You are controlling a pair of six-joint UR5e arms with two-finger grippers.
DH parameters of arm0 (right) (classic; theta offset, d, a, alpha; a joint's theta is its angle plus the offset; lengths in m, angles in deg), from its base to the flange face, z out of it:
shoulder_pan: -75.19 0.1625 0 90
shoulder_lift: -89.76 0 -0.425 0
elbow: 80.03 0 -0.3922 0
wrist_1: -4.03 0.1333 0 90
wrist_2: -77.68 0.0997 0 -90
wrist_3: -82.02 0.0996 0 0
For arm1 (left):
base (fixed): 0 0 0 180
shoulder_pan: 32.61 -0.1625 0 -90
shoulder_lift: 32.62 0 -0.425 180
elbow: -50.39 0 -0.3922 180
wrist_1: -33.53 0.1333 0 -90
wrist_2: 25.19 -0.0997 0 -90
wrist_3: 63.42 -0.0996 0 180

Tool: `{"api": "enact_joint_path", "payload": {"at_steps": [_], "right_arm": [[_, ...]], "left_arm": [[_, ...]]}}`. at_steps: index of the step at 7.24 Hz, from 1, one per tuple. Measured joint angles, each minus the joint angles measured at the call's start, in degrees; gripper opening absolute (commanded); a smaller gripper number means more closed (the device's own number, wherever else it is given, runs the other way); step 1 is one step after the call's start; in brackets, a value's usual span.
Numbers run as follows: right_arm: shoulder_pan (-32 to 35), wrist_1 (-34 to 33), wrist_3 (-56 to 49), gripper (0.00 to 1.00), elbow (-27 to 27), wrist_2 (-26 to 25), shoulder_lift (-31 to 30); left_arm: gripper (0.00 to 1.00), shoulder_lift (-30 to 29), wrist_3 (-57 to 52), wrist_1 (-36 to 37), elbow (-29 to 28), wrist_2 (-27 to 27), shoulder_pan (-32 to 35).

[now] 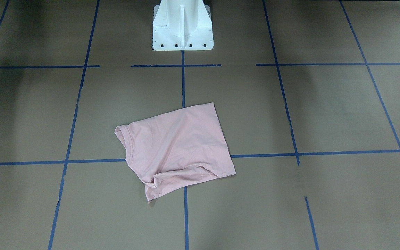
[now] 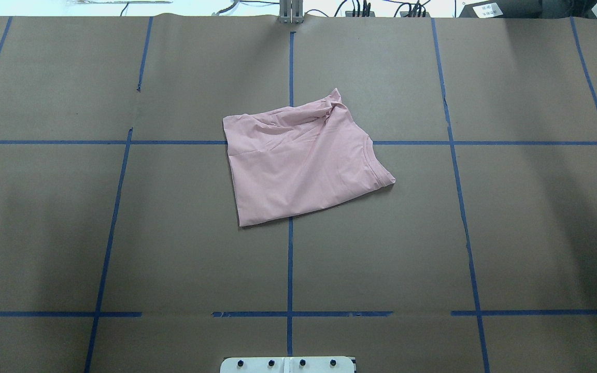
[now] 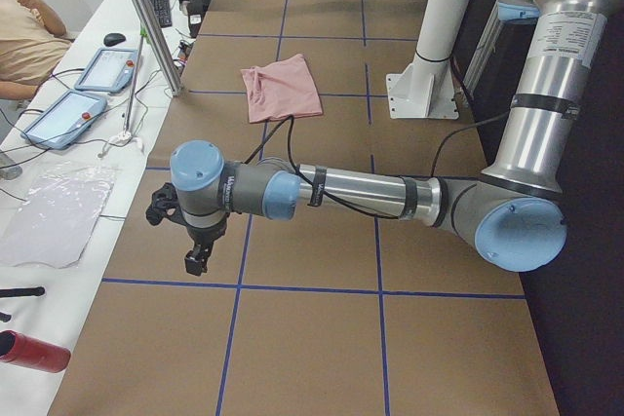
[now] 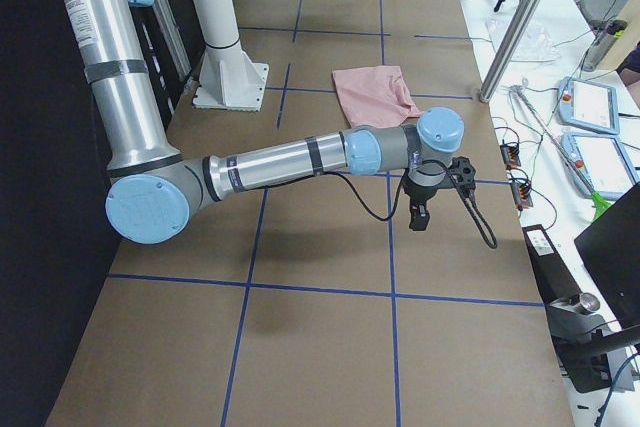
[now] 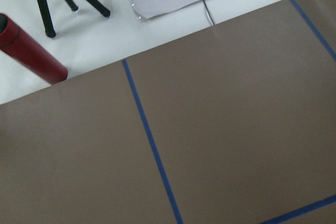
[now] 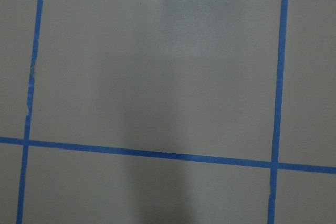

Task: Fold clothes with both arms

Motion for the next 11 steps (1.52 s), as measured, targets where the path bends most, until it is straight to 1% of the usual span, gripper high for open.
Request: {"api": "enact_joint_path", "payload": {"at_steps": [1,3,4,6,11], "right_arm": [[-0.94,0.04,0.04,1.00,0.07,0.10,-0.26],[-3.05,0.06,-0.01,1.00,-0.33,-0.69,-0.68],[-3.48,0.08,-0.34,1.00,0.25,-0.86,-1.56],[-3.65,0.17,-0.52,1.00,2.18,-1.13,-2.57],[-3.88,0.21,0.16,1.00,2.37,-1.40,-1.91]], "left_arm": [[1.00,3.03,-0.24,0.23,1.74,0.18,-0.29],[1.00,9.09,0.03,-0.35,8.72,0.27,-0.58],[1.00,10.85,0.12,-0.30,11.18,0.30,-0.58],[1.00,11.51,-0.05,-0.80,11.38,0.30,-0.94],[1.00,11.84,-0.25,-1.56,11.19,0.28,-1.26]]}}
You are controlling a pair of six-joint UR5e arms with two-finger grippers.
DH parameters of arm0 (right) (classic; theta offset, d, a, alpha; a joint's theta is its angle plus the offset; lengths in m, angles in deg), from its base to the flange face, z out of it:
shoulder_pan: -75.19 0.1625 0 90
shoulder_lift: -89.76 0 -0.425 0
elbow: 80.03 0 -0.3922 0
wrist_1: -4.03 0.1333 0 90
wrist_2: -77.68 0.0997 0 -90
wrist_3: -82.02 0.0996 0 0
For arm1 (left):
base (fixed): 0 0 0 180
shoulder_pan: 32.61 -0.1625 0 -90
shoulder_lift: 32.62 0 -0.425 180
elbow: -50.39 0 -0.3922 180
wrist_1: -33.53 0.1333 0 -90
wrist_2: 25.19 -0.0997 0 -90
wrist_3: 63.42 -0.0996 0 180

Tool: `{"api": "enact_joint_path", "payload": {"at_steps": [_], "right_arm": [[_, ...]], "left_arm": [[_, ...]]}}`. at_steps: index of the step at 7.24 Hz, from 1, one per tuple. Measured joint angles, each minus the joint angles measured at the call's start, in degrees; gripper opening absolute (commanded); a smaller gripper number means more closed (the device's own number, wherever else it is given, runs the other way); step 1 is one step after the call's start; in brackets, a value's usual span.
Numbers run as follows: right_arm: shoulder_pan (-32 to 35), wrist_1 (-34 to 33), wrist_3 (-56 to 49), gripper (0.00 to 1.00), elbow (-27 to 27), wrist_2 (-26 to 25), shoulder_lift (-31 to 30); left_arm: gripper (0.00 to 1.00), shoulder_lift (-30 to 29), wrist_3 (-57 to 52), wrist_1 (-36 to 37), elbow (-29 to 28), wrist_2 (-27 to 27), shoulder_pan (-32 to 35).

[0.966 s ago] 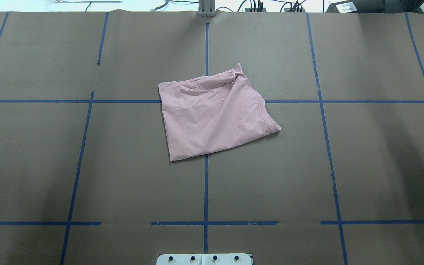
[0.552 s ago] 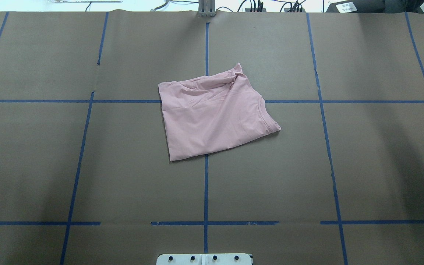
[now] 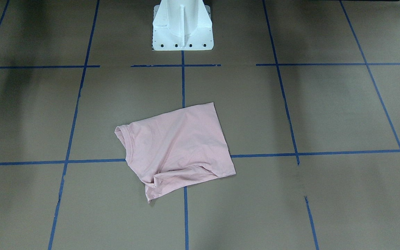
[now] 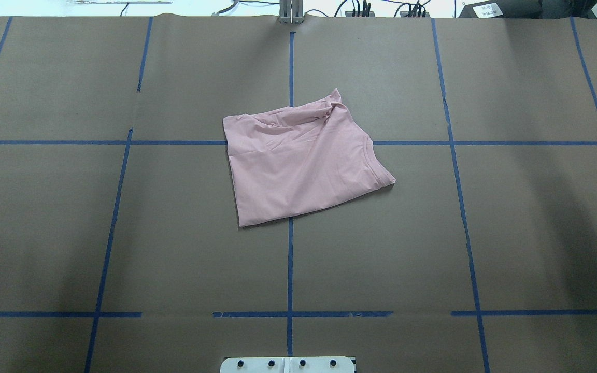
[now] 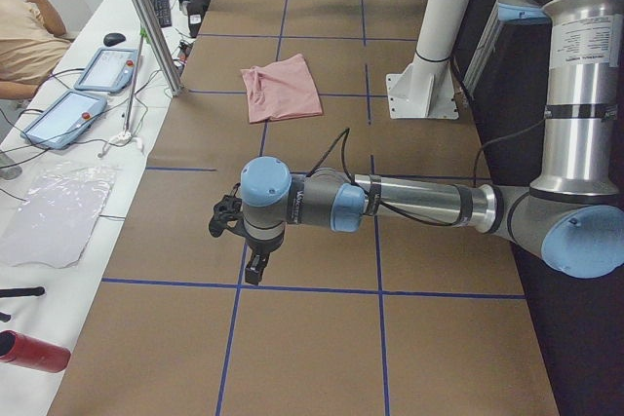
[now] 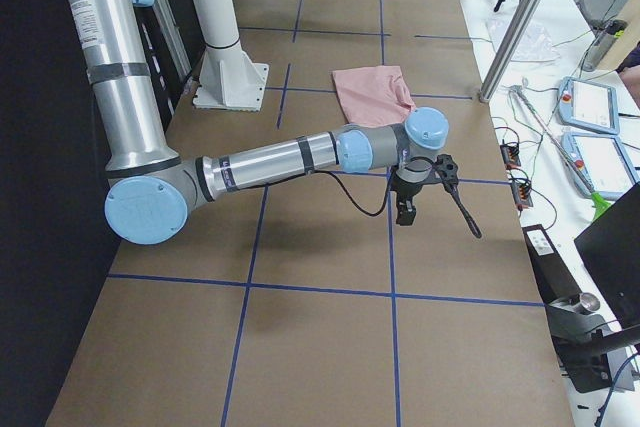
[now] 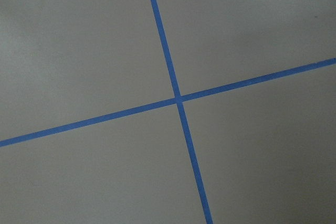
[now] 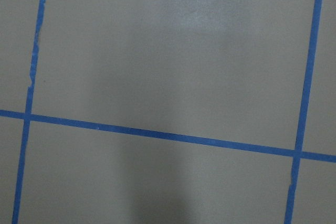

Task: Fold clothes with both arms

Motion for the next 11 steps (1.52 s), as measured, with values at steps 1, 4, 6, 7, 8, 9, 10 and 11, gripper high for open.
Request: {"api": "enact_joint_path", "payload": {"at_steps": [1,4,6,7,8,9,10,11], "right_arm": [[-0.02,-0.01,-0.04,1.00,-0.06,0.00,-0.15],[0.00,-0.06,-0.06,1.00,-0.23,-0.25,-0.66],[0.00,-0.27,-0.07,1.00,-0.36,-0.75,-0.64],[0.00,-0.54,-0.11,1.00,-0.54,-0.85,-0.65],[-0.01,-0.67,-0.15,1.00,-1.23,-0.87,-0.52],[-0.02,-0.68,-0.19,1.00,-2.30,-0.88,-0.28],[-0.02,-0.64,-0.22,1.00,-2.93,-0.94,-0.11],[-0.01,-0.58,-0.22,1.00,-3.18,-0.99,0.02]], "left_arm": [[1.00,0.05,0.00,0.17,0.12,0.02,0.01],[1.00,1.00,0.00,0.72,2.29,0.08,0.01],[1.00,0.99,-0.01,0.57,2.51,0.09,-0.06],[1.00,0.88,0.00,0.58,2.43,0.09,-0.07],[1.00,0.75,-0.01,0.67,2.47,0.17,-0.14],[1.00,0.62,0.02,0.74,2.59,0.69,-0.18],[1.00,0.57,0.08,0.83,2.53,1.36,-0.21],[1.00,0.62,0.13,0.88,2.37,1.67,-0.24]]}}
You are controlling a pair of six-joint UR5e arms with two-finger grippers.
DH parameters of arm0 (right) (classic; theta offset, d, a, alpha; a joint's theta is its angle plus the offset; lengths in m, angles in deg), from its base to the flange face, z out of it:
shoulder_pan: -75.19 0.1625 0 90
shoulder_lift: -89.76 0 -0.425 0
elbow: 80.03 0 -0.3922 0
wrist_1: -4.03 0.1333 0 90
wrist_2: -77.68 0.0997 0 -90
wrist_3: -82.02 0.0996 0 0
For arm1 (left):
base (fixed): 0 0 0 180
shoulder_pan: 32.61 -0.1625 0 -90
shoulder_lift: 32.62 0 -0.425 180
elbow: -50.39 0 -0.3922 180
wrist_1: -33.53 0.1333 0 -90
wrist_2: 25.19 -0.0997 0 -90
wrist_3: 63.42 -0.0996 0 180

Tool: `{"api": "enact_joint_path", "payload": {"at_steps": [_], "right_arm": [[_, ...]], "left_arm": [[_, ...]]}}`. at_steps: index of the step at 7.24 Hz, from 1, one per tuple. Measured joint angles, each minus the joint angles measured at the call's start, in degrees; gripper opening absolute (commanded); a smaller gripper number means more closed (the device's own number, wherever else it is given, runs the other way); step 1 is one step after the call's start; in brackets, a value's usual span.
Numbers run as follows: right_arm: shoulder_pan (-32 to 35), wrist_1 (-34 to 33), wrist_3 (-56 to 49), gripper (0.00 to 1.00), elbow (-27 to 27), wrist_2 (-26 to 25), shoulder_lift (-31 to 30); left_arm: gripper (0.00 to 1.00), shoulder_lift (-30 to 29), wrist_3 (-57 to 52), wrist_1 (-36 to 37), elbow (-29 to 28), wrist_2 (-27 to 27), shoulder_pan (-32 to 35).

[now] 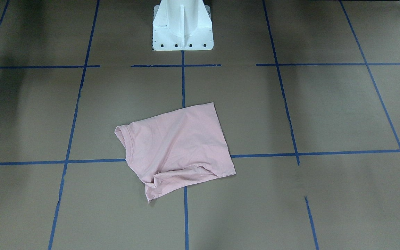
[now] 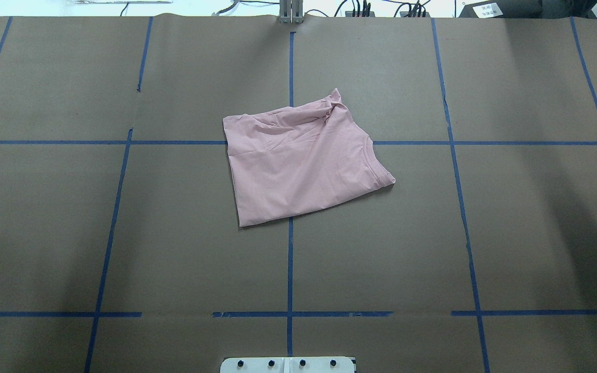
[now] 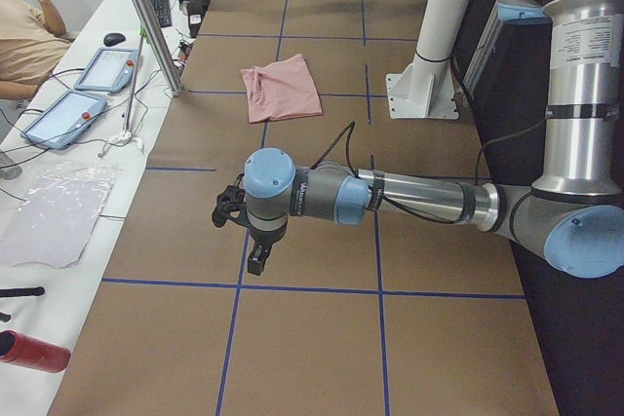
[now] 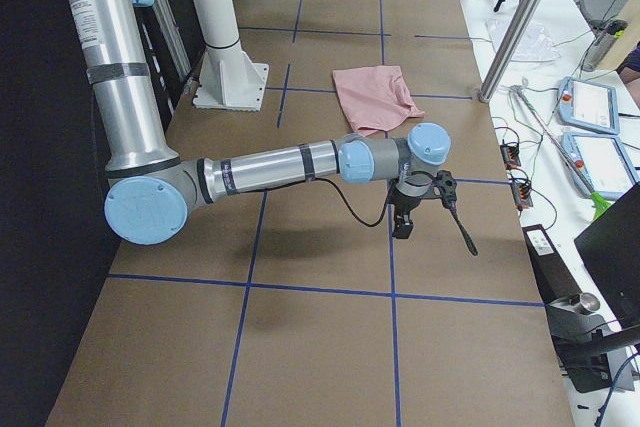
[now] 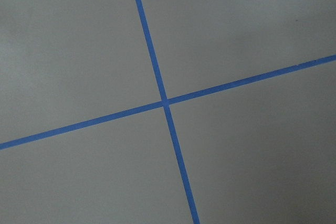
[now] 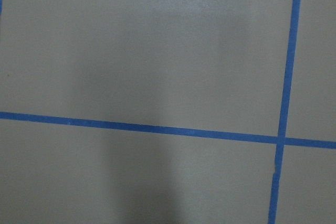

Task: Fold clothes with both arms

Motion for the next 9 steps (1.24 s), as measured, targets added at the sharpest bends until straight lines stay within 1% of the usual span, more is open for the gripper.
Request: {"api": "enact_joint_path", "payload": {"at_steps": [4,9], "right_arm": [[-0.10,0.50,0.16,1.00,-0.17,-0.79,0.00],[-1.42,0.61,0.01,1.00,-1.14,-0.71,-0.01]], "left_arm": [[1.00,-0.10,0.43,2.40,-0.19,0.19,-0.59],[1.00,-0.94,0.34,2.59,-1.30,1.08,-0.69]]}}
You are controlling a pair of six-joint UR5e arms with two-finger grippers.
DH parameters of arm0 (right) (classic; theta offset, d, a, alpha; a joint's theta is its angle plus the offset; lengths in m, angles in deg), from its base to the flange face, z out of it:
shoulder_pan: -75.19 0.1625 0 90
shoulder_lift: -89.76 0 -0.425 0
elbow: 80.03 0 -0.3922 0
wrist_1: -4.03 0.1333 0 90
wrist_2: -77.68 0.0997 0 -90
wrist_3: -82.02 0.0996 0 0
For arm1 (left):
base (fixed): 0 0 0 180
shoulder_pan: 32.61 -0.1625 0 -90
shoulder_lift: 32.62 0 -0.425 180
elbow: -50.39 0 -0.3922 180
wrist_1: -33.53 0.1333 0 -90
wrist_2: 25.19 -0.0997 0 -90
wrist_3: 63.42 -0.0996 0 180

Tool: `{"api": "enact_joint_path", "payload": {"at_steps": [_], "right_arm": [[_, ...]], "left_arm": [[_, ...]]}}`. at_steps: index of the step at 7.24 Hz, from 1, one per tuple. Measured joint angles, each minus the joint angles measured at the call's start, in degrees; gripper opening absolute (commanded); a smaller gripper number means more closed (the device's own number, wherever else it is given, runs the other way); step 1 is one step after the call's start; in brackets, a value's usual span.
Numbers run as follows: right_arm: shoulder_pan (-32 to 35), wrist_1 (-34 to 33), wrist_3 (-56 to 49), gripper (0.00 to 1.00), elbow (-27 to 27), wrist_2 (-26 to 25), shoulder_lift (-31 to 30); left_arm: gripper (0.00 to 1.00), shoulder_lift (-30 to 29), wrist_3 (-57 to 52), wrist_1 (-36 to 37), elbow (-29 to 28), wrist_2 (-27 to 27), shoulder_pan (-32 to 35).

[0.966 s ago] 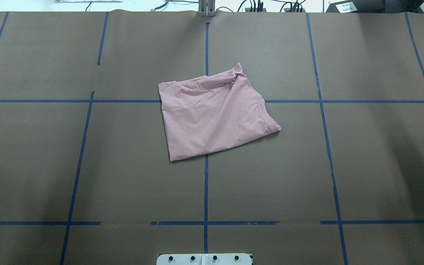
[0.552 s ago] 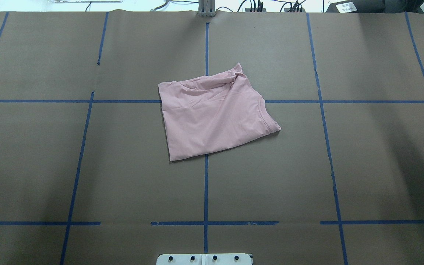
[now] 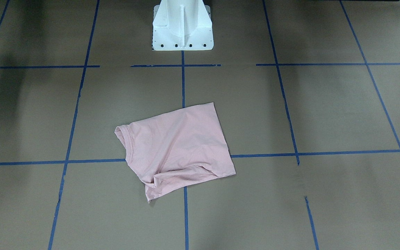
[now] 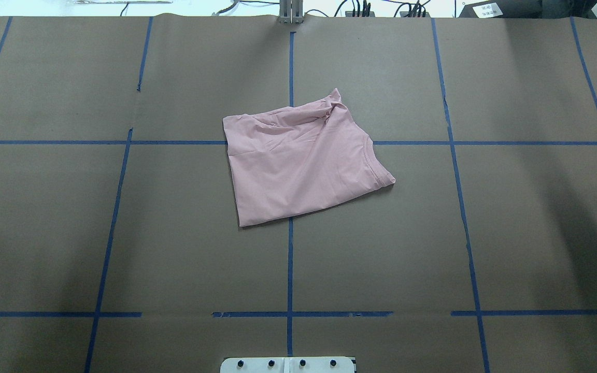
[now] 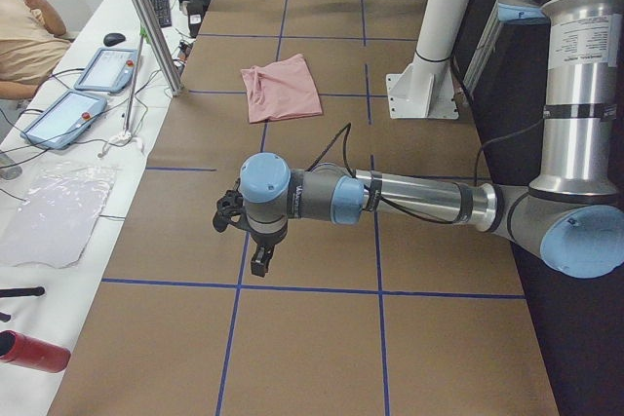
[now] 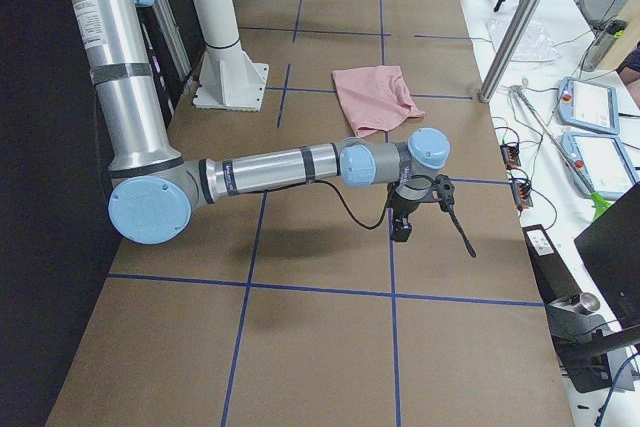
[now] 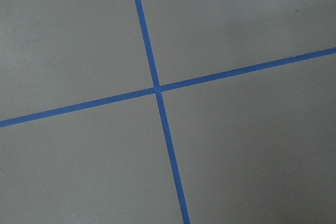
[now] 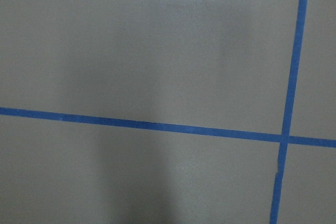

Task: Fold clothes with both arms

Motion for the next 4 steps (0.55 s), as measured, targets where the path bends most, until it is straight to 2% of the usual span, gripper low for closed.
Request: {"api": "enact_joint_path", "payload": {"at_steps": [2,4], "right_arm": [[2.12,-0.04,0.03,1.00,1.54,0.30,-1.85],[5.32,-0.07,-0.28,1.00,3.33,0.53,-6.59]], "left_arm": [[1.00,-1.72,0.10,0.14,-2.57,0.07,-0.04],[1.00,-4.48,-0.11,0.35,-6.57,-0.01,0.03]]}}
